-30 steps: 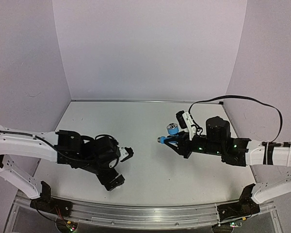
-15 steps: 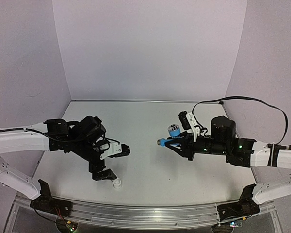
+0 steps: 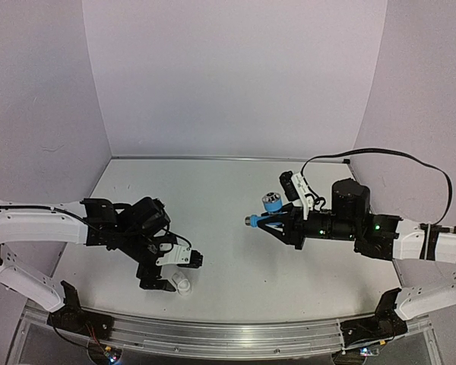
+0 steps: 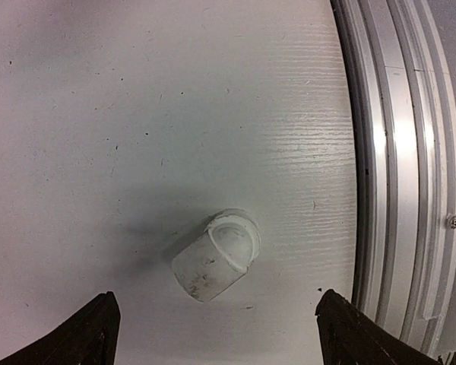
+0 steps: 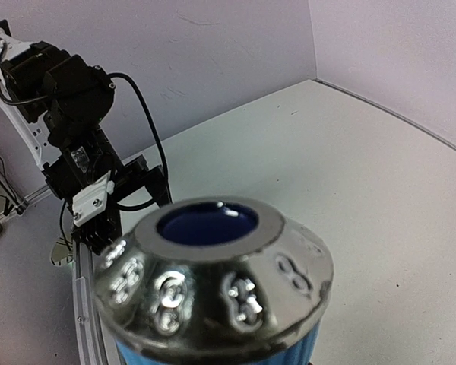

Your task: Install the water faucets

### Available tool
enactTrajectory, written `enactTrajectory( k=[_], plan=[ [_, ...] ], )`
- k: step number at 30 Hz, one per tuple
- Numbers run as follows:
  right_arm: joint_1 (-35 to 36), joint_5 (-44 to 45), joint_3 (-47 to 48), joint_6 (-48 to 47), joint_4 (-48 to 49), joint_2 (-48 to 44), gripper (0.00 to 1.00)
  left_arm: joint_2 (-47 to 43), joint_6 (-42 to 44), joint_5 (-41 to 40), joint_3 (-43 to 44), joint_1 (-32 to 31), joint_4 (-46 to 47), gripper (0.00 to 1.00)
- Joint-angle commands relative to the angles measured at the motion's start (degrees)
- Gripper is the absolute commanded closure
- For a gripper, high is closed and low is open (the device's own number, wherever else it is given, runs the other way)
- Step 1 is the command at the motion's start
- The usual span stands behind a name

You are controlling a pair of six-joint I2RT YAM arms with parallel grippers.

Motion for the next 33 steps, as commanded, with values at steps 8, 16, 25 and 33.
enactTrajectory(
  k=[8, 16, 25, 33],
  plan=[
    [-0.01, -1.50, 3.45, 0.40, 3.43, 1.05, 1.00, 4.69, 6.20, 3.99, -1.40, 0.14, 9.81, 0.09],
    [0.00, -1.77, 3.04, 0.56, 3.54, 0.53, 1.00, 8.98, 7.16, 5.38, -1.11, -0.04, 10.24, 0.15],
    [0.02, -2.31, 2.70, 0.79, 3.80, 0.15, 1.00, 13.66, 7.49, 3.21, -1.59, 0.06, 12.14, 0.24],
    [0.00, -2.40, 2.68, 1.03, 3.98, 0.35, 1.00, 15.39, 7.03, 5.05, -1.80, 0.13, 13.45, 0.36]
  ],
)
